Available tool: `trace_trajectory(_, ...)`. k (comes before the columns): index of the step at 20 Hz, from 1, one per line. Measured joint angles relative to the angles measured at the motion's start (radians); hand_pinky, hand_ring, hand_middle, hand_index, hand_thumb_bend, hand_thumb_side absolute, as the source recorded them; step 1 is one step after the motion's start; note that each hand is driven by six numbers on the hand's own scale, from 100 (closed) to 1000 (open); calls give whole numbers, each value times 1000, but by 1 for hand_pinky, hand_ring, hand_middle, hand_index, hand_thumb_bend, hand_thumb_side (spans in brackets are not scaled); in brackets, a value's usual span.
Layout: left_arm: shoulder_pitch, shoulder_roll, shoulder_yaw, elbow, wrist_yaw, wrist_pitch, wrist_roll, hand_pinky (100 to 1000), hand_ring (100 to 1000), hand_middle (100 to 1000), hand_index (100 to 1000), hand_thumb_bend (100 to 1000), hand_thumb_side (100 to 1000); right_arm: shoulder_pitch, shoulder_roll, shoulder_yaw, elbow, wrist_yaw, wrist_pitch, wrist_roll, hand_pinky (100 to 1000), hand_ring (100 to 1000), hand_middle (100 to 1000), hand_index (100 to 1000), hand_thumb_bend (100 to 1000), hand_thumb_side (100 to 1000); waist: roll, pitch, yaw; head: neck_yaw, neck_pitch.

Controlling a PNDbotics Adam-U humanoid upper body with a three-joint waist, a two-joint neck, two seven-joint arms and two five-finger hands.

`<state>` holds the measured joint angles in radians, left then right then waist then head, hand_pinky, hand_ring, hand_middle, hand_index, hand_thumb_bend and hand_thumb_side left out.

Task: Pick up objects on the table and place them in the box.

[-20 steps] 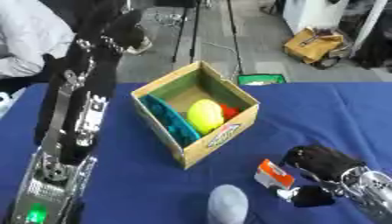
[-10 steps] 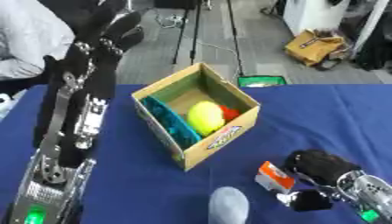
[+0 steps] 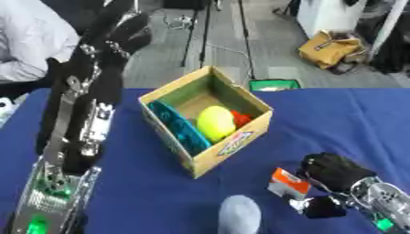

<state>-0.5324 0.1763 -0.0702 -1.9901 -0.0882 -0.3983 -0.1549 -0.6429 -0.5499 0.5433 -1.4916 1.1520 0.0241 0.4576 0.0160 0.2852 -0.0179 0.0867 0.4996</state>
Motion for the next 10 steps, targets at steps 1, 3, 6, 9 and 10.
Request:
trace_trajectory(1,0,0,0,0,0,0,-1,934,966,997,1000,100,762,0,0,0,0,1,0,-4,886,905,591,706,332,924,0,0,0,0,0)
trace_trajectory(3,0,0,0,0,0,1,-2,934,966,997,1000,100,757,1,0,0,0,1,1,-10,888,900,542,692,334,898,0,0,0,0,0)
trace_trajectory(6,0,0,0,0,0,2,-3,934,966,997,1000,100,754,3,0,0,0,1,2,-14,891,894,500,677,328,879,0,0,2,0,0)
trace_trajectory(9,0,0,0,0,0,1,-4,934,966,998,1000,100,753,6,-1,0,-3,1,3,-16,891,891,490,668,322,870,0,0,4,0,-1)
trace_trajectory(10,0,0,1,0,0,1,-4,934,966,998,1000,100,751,7,-1,0,-4,0,4,-17,890,885,473,653,315,860,0,0,4,0,-1)
